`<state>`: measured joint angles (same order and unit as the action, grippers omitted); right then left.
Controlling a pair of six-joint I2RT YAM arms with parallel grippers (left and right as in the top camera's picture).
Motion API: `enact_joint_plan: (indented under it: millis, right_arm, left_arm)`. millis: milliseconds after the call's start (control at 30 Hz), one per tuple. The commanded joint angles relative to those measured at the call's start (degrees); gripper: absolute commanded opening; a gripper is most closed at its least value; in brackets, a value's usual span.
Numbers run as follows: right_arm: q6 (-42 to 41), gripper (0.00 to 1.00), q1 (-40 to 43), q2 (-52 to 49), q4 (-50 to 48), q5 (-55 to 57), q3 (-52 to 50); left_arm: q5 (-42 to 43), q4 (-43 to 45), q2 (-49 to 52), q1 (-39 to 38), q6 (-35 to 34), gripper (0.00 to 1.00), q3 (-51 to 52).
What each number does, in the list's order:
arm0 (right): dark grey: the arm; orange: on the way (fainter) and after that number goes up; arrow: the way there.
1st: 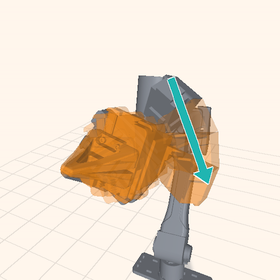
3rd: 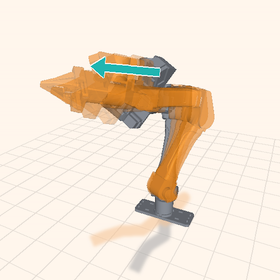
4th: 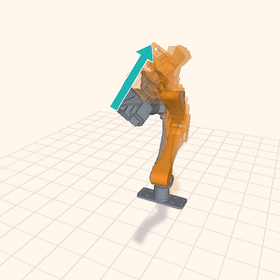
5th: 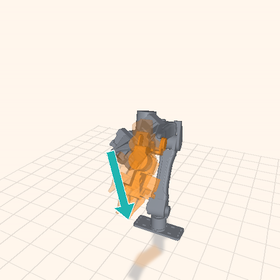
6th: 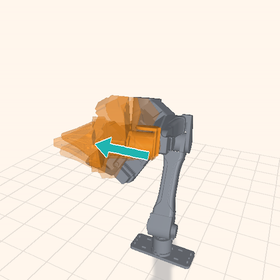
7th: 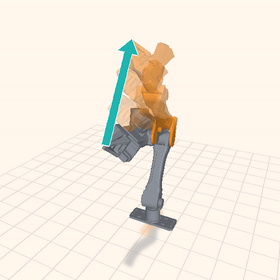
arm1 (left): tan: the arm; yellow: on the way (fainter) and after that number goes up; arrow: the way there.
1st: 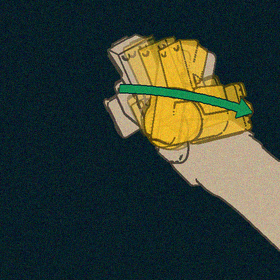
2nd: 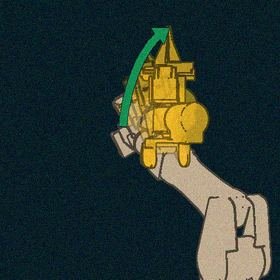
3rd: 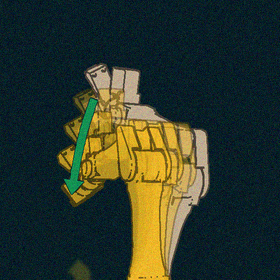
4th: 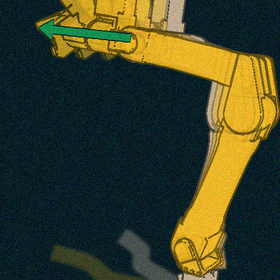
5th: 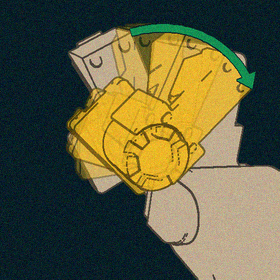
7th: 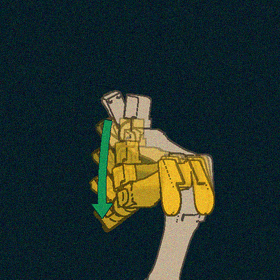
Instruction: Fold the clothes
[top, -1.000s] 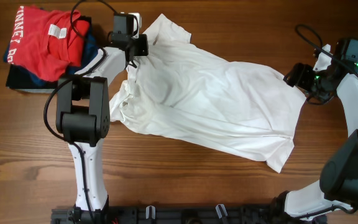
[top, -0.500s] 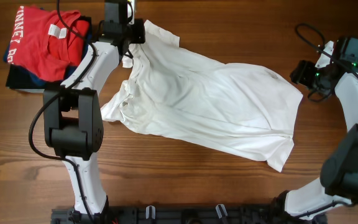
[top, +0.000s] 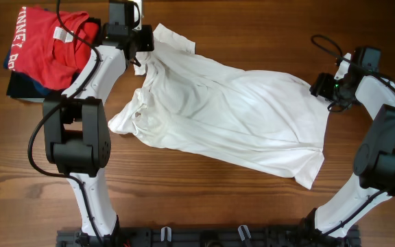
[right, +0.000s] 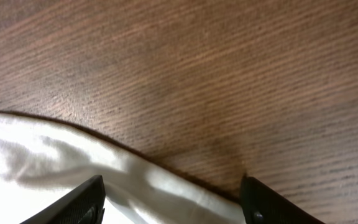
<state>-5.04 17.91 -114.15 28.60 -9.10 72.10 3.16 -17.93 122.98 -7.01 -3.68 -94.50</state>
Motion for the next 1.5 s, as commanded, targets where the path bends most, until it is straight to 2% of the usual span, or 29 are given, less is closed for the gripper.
enact_joint_plan:
  millis: [0,100,200,333,400,467,533,633,700,767,800,900,1033,1133,1233,1467]
  right_arm:
    - [0.98,0.70,-0.87,-3.43,-1.62,0.59,-0.44]
    - [0.96,0.70,-1.90,-4.94,-3.82,0.13,-0.44]
    - [1.01,0.63,-3.45,-5.97,-4.85,-1.05,-0.44]
    - [1.25,0.43,-5.81,-6.08,-4.09,-1.18,-0.44]
    - [1.86,0.38,-6.86,-6.08,-2.03,-1.25,-0.44]
    - [3.76,0.43,-7.54,-6.08,0.48,-1.16,-0.44]
    - [4.07,0.58,-7.76,-6.08,2.64,1.14,-0.44]
    - [4.24,0.60,-7.78,-6.08,4.83,4.59,-0.44]
    - [4.48,0.57,-7.78,-6.08,5.18,7.08,-0.44]
    - [4.28,0.49,-7.78,-6.08,4.83,9.31,-0.44]
    - [2.80,0.36,-7.78,-6.08,4.26,10.97,-0.44]
    - [1.38,0.18,-7.76,-6.08,2.05,12.46,-0.42]
    - [0.59,0.05,-7.65,-6.08,1.46,12.61,1.84]
    - [0.57,0.04,-7.19,-5.97,3.67,12.59,6.27]
    - [0.55,0.04,-6.62,-5.84,9.49,12.41,13.64]
    - [0.55,0.04,-6.58,-4.37,34.07,2.23,31.39]
  left_arm:
    - [0.46,0.02,-2.25,0.44,0.26,0.04,-0.13]
    - [0.46,-0.44,-2.27,0.44,0.26,0.04,-0.13]
    - [0.46,-1.27,-2.25,0.44,0.24,0.04,-0.13]
    - [0.46,-2.71,-2.25,0.44,0.24,0.04,-0.13]
    - [0.46,-3.39,-2.25,0.44,0.24,0.04,-0.13]
    - [0.46,-3.80,-2.25,0.44,0.24,0.04,-0.13]
    - [0.46,-3.98,-2.25,0.44,0.24,0.04,-0.13]
    - [0.46,-4.00,-2.25,0.44,0.24,0.04,-0.13]
    - [0.44,-3.98,-2.25,0.44,0.26,0.04,-0.13]
    - [0.44,-3.98,-2.25,0.44,0.24,0.04,-0.13]
    - [0.44,-3.98,-2.25,0.44,0.26,0.04,-0.13]
    - [0.39,-3.82,-2.25,0.44,0.26,0.04,-0.13]
    - [0.22,-3.34,-2.25,0.81,0.26,0.04,-0.13]
    - [0.22,-2.89,-2.27,1.62,0.26,0.04,-0.13]
    - [0.22,-2.51,-3.15,2.58,0.26,0.04,-0.15]
    - [0.24,-7.98,-10.82,3.17,0.26,0.04,-0.15]
